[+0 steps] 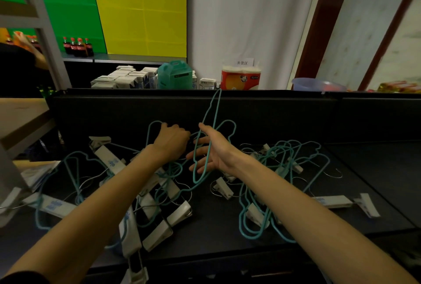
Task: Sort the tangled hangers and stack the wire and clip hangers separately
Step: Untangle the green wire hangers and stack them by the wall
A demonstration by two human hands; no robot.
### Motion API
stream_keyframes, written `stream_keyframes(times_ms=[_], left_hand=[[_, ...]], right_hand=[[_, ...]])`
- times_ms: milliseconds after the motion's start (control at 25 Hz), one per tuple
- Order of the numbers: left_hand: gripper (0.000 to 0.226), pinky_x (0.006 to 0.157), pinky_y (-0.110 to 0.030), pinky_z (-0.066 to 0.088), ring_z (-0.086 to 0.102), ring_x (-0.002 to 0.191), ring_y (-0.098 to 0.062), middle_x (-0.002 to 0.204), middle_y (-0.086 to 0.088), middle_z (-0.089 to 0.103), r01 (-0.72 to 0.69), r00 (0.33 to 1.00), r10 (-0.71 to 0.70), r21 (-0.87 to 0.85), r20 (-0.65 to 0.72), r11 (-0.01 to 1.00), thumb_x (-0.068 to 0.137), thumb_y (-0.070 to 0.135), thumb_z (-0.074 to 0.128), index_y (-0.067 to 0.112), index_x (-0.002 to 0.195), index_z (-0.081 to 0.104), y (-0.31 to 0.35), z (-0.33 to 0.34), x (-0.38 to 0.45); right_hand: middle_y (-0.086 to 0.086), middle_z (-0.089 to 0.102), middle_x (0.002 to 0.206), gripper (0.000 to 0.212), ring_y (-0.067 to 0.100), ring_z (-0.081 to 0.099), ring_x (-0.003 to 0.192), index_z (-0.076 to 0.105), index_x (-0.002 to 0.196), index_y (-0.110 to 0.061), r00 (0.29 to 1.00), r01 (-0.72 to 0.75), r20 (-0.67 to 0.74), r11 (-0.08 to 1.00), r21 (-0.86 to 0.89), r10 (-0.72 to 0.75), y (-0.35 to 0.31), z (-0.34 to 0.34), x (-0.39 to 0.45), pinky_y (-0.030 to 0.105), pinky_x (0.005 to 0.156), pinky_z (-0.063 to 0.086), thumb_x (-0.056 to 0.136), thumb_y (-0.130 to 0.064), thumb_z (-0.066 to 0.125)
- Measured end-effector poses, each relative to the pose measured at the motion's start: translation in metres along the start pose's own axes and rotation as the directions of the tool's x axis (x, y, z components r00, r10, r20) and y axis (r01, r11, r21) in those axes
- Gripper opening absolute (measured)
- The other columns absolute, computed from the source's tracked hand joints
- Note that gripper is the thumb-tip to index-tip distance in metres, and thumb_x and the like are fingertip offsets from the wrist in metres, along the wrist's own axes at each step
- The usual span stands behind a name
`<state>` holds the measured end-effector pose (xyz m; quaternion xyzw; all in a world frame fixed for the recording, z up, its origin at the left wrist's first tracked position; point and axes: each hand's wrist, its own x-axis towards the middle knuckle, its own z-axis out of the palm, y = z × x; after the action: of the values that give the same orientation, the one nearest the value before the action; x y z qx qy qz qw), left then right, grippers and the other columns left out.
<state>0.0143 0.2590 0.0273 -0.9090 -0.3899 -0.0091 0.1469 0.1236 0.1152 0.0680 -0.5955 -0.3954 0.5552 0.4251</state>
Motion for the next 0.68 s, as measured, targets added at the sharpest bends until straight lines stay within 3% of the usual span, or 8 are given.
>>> stream_keyframes(times_ms=[120,280,440,600,680], left_hand=[[0.016,0.097,-0.047,0.033,0.061,0.098,-0.024,0.096,0.003,0.066,0.011,0.997,-0.020,-0.127,-0.069,0.992,0.101,0.028,0.043,0.026,0.094,0.057,-0.006,0.007,0.002],[0.030,0.105,-0.043,0.024,0.061,0.096,-0.017,0.087,0.014,0.060,0.004,0.997,-0.029,-0.348,-0.067,0.938,0.107,0.034,0.032,0.036,0.098,0.060,-0.020,0.018,0.006],[0.038,0.107,-0.044,0.023,0.060,0.092,-0.013,0.084,0.017,0.062,-0.034,0.992,-0.019,-0.407,-0.125,0.913,0.108,0.046,0.025,0.042,0.098,0.061,-0.017,0.020,0.002],[0.046,0.114,-0.049,0.024,0.060,0.104,-0.019,0.100,0.003,0.068,-0.029,0.999,0.011,-0.386,-0.050,0.922,0.106,0.051,0.025,0.035,0.113,0.067,-0.019,0.013,0.003],[0.049,0.107,-0.047,0.038,0.061,0.107,-0.022,0.112,-0.001,0.064,-0.064,0.996,0.029,-0.428,-0.087,0.902,0.104,0.053,0.029,0.028,0.125,0.066,-0.019,0.002,0.006]], right_hand=[[0.022,0.069,0.107,0.074,0.032,0.072,0.066,0.038,0.146,-0.007,0.999,0.012,-0.043,1.000,0.023,-0.011,0.003,-0.001,-0.001,0.029,0.044,0.054,0.100,-0.065,0.034],[0.021,0.067,0.105,0.080,0.027,0.067,0.056,0.047,0.137,-0.002,0.998,0.038,-0.061,0.996,0.080,-0.033,0.002,-0.019,-0.010,0.024,0.035,0.044,0.100,-0.068,0.024],[0.017,0.068,0.094,0.084,0.024,0.062,0.054,0.052,0.133,-0.003,0.996,0.083,-0.052,0.994,0.067,-0.079,-0.002,-0.046,-0.021,0.022,0.033,0.038,0.097,-0.073,0.021],[0.015,0.064,0.088,0.081,0.024,0.057,0.053,0.056,0.132,-0.011,0.984,0.177,-0.025,0.984,0.015,-0.177,-0.003,-0.077,-0.044,0.023,0.036,0.035,0.092,-0.077,0.029],[0.012,0.062,0.084,0.077,0.022,0.054,0.053,0.057,0.133,-0.015,0.967,0.248,-0.056,0.968,0.022,-0.247,0.000,-0.092,-0.056,0.025,0.041,0.033,0.091,-0.076,0.034]])
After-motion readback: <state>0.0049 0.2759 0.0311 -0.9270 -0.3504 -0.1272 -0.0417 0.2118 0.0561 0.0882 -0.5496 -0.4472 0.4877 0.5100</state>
